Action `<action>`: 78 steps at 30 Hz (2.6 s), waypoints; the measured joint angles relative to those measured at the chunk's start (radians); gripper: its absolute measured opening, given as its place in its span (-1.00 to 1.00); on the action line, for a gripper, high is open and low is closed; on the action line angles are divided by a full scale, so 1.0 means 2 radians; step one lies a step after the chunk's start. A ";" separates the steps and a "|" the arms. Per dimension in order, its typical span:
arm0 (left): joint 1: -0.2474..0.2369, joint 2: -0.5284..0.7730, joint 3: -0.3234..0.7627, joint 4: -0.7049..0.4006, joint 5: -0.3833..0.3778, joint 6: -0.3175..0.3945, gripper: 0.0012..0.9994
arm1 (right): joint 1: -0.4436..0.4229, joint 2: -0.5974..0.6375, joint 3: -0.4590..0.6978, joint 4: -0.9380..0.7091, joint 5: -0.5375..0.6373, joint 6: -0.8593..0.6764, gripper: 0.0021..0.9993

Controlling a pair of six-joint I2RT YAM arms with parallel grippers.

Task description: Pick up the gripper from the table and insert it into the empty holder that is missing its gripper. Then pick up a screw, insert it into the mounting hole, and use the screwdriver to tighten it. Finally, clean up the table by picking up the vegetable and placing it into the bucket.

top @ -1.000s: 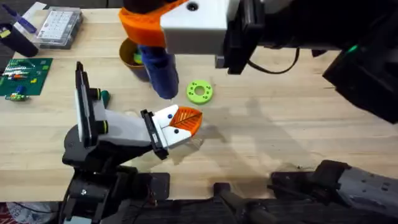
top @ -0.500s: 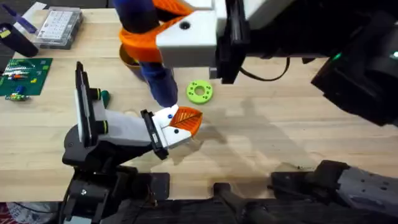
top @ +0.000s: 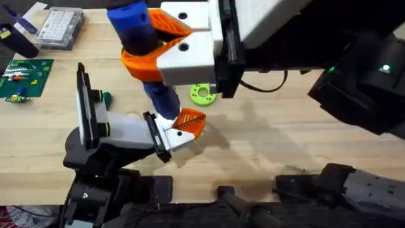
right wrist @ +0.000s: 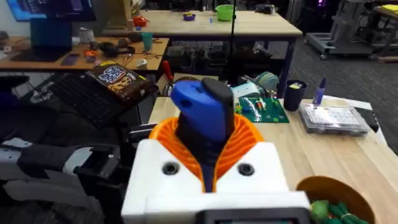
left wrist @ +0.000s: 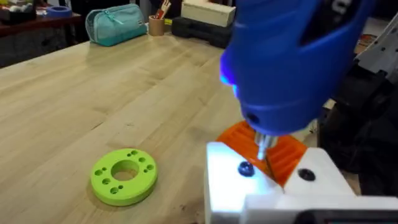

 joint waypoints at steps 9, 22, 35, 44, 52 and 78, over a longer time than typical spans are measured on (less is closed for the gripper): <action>0.000 0.000 0.000 0.000 0.000 0.000 -0.96 | 0.000 0.011 -0.001 0.005 0.000 0.000 -0.92; 0.000 0.000 0.000 0.000 0.000 0.000 -0.96 | 0.000 0.013 -0.001 0.005 0.000 -0.001 -0.92; 0.000 0.000 0.000 0.000 0.000 -0.002 -0.96 | 0.000 0.020 -0.001 0.010 0.000 -0.004 -0.92; 0.000 0.000 0.000 0.000 0.001 -0.002 -0.96 | 0.000 0.024 -0.001 0.008 0.000 -0.004 -0.92; 0.000 0.000 0.000 0.000 0.001 -0.002 -0.96 | 0.000 0.024 -0.001 0.007 0.000 -0.004 -0.92; 0.000 0.000 0.000 0.000 0.001 -0.002 -0.96 | -0.026 0.036 0.089 0.064 0.008 0.006 -0.92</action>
